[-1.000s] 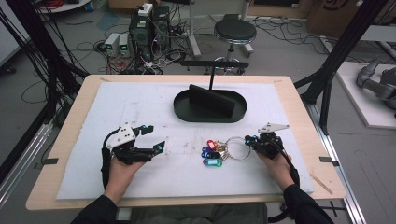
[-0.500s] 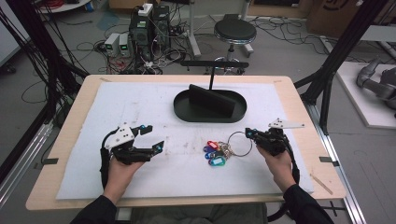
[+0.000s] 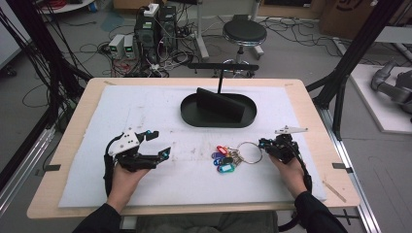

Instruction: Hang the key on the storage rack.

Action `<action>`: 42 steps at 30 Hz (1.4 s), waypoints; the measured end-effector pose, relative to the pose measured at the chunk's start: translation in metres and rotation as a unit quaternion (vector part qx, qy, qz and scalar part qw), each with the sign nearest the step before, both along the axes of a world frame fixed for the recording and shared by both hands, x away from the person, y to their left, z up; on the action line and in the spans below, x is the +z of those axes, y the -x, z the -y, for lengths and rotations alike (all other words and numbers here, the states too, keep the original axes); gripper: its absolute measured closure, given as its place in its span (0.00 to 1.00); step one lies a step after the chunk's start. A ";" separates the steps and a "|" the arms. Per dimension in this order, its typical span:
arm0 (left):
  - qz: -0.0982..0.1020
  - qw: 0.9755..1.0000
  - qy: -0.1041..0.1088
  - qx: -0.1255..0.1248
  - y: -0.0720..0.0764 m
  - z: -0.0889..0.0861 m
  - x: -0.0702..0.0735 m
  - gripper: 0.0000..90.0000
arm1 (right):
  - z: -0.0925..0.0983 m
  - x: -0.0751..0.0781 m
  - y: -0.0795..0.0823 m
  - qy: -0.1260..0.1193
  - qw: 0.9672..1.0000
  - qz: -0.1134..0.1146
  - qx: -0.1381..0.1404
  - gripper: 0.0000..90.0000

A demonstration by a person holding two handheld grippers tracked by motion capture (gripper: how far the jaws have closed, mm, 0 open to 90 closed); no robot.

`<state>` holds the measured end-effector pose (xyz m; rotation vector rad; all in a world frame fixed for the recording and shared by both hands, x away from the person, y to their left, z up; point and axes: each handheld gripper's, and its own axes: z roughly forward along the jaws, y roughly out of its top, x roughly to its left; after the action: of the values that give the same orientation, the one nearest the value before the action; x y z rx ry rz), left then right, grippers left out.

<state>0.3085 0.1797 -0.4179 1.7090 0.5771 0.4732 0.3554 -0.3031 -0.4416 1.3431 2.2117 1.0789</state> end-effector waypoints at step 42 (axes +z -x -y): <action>0.006 1.000 0.003 0.002 0.002 -0.003 0.000 0.27 | -0.011 0.018 0.011 -0.138 0.988 0.023 0.061 0.96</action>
<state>0.3067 0.1828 -0.4176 1.6993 0.5724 0.4827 0.3445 -0.2921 -0.4238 1.2837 2.1968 1.4914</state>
